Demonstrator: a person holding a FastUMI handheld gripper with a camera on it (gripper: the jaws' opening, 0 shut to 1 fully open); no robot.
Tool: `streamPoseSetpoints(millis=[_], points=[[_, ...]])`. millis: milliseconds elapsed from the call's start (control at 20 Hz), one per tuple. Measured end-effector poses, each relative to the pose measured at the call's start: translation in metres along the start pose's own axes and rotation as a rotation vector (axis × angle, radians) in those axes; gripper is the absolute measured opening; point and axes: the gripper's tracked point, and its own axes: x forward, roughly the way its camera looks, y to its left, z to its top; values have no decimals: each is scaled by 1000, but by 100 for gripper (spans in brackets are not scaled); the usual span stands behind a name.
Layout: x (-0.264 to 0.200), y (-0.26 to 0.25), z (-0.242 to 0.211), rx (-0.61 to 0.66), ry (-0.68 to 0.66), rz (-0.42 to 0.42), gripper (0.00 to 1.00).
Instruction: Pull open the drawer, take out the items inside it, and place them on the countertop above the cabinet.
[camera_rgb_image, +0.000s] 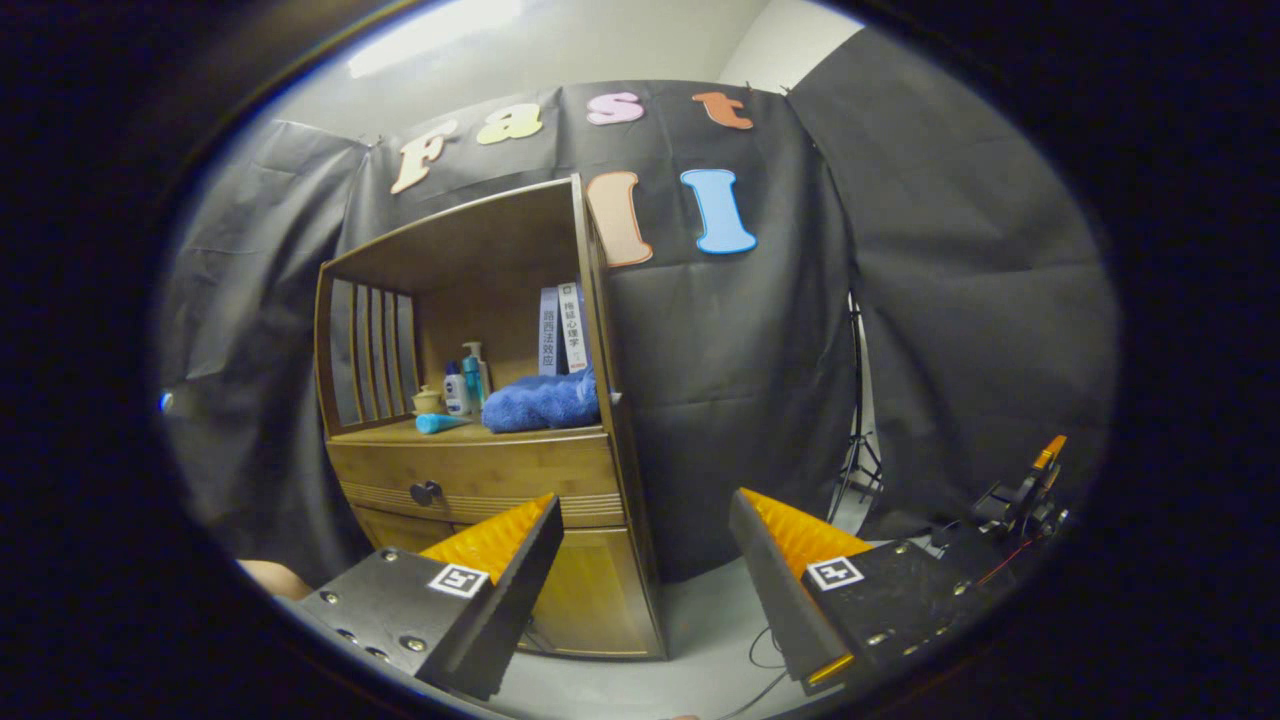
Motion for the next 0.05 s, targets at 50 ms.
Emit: streamPoseSetpoints(millis=[50], points=[[-1, 1, 2, -3, -3, 4, 100]])
